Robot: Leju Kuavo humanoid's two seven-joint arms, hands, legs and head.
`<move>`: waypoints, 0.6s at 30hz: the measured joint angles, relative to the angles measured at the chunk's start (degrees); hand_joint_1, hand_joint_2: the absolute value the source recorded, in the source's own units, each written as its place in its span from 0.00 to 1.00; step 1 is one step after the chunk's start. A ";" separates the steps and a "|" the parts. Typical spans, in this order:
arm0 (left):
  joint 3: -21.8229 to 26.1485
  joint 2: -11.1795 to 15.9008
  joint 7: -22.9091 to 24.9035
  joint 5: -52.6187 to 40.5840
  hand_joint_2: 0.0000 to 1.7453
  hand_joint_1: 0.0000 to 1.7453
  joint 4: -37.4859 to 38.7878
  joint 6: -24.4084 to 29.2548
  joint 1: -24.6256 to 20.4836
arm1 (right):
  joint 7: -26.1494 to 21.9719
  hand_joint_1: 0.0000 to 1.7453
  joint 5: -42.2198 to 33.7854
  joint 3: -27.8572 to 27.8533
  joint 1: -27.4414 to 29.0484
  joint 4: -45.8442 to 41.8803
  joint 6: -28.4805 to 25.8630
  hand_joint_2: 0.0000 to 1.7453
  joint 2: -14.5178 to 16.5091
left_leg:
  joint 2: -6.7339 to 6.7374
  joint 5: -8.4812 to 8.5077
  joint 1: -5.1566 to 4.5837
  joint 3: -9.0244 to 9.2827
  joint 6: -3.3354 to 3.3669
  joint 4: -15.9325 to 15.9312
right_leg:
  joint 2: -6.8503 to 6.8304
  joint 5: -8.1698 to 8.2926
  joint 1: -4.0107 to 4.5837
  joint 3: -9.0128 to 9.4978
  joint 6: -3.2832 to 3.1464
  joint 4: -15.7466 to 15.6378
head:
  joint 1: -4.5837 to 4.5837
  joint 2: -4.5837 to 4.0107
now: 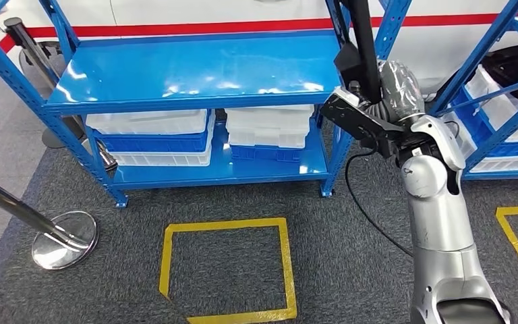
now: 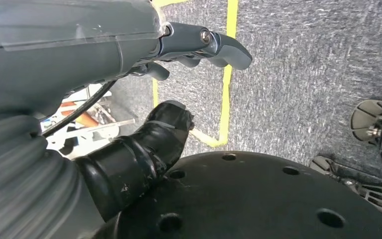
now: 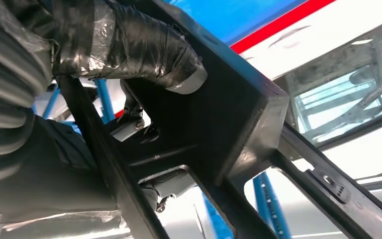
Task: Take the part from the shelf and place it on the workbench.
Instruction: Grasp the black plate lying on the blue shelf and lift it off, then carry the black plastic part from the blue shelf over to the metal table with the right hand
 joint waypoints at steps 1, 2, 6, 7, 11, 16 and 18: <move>0.01 0.03 0.04 -0.02 1.00 0.00 0.01 0.02 0.01 | 0.13 1.00 -0.04 -0.04 0.12 -0.02 0.23 1.00 -0.01 | -0.07 -2.72 0.08 -0.68 -0.31 2.30 | -0.13 0.71 -0.17 -0.75 -0.38 -0.07 | -0.01 0.00; 0.01 0.05 0.06 -0.04 1.00 0.00 0.01 0.03 -0.01 | 0.35 1.00 -0.01 -0.04 0.23 -0.05 0.42 1.00 0.07 | -0.12 -5.72 0.19 -1.41 -0.58 5.51 | -0.12 1.37 -0.13 -1.63 -0.62 -0.01 | -0.01 0.00; 0.01 0.19 0.08 -0.36 1.00 0.00 0.01 -0.03 -0.12 | 2.62 1.00 0.44 0.20 0.40 -0.01 0.48 1.00 1.63 | -0.12 -6.98 0.59 -0.75 -1.17 14.27 | -0.13 3.99 -0.07 -5.51 -0.61 0.66 | -0.01 0.00; 0.01 0.21 0.10 -0.45 1.00 0.00 0.01 -0.04 -0.16 | 3.07 1.00 0.49 0.30 0.40 0.06 0.44 1.00 2.19 | -0.12 -5.06 0.62 1.28 -1.07 12.48 | -0.09 4.61 -0.06 -6.46 -0.52 0.85 | -0.01 0.00; 0.01 0.33 0.15 -0.54 1.00 0.00 0.00 -0.08 -0.31 | 3.38 1.00 0.50 0.46 0.35 0.18 0.34 1.00 3.99 | -0.33 -5.95 0.07 11.58 0.06 -2.70 | -0.21 7.19 -0.22 -8.14 0.54 0.58 | -0.01 0.00; 0.01 0.31 0.17 -0.58 1.00 0.00 0.01 -0.29 -0.41 | 3.40 1.00 0.46 0.57 0.27 0.42 0.32 1.00 4.44 | -0.02 -2.43 0.29 9.68 1.79 -5.44 | -0.07 4.53 -0.30 -9.87 2.00 1.97 | 0.02 0.00; 0.01 0.29 0.22 -0.68 1.00 0.00 0.01 -0.33 -0.49 | 3.58 1.00 0.29 0.60 0.25 0.50 0.24 1.00 4.46 | 0.10 -0.86 0.24 7.58 2.24 -5.22 | 0.15 -1.64 -0.32 -11.50 2.15 8.75 | 0.02 0.00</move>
